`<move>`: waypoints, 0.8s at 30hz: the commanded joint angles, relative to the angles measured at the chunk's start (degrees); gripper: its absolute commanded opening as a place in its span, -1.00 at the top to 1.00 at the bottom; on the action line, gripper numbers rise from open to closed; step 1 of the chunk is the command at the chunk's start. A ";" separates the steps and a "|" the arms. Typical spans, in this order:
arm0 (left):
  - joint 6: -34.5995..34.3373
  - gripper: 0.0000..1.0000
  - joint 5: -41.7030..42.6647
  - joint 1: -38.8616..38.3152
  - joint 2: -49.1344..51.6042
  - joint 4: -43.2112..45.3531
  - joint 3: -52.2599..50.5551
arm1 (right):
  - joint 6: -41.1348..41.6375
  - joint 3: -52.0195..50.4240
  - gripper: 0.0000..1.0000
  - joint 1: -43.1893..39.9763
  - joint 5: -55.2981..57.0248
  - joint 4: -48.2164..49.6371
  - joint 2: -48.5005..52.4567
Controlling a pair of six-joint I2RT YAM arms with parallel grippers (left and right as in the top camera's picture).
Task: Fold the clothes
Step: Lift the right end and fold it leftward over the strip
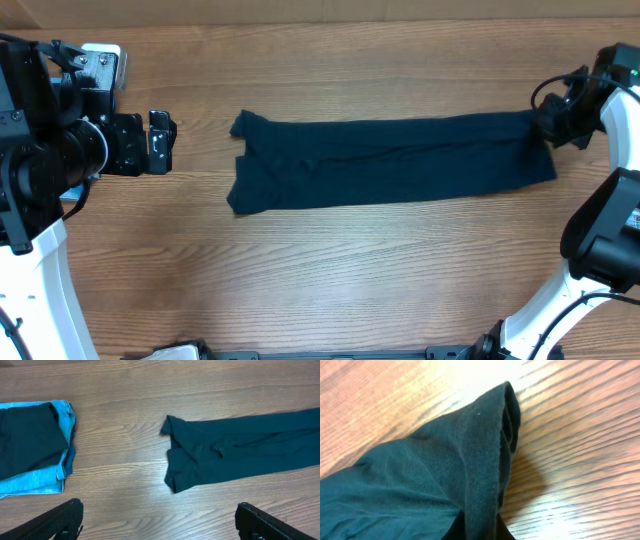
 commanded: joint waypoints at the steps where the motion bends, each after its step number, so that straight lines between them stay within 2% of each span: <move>1: -0.85 -1.00 -0.31 -0.22 0.26 0.20 0.13 | 0.15 3.26 0.92 -0.48 1.49 -1.11 -2.25; 8: -0.85 -1.00 -0.31 -0.22 0.26 0.20 0.13 | -0.24 3.63 0.92 0.98 1.29 -3.98 -3.89; 15: -0.85 -1.00 -0.31 -0.22 0.26 0.20 0.13 | -0.24 3.67 0.92 5.33 -4.09 -6.16 -11.61; 24: -0.85 -1.00 -0.31 -0.22 0.26 0.20 0.13 | 1.38 3.65 0.92 15.04 -5.22 -7.41 -13.84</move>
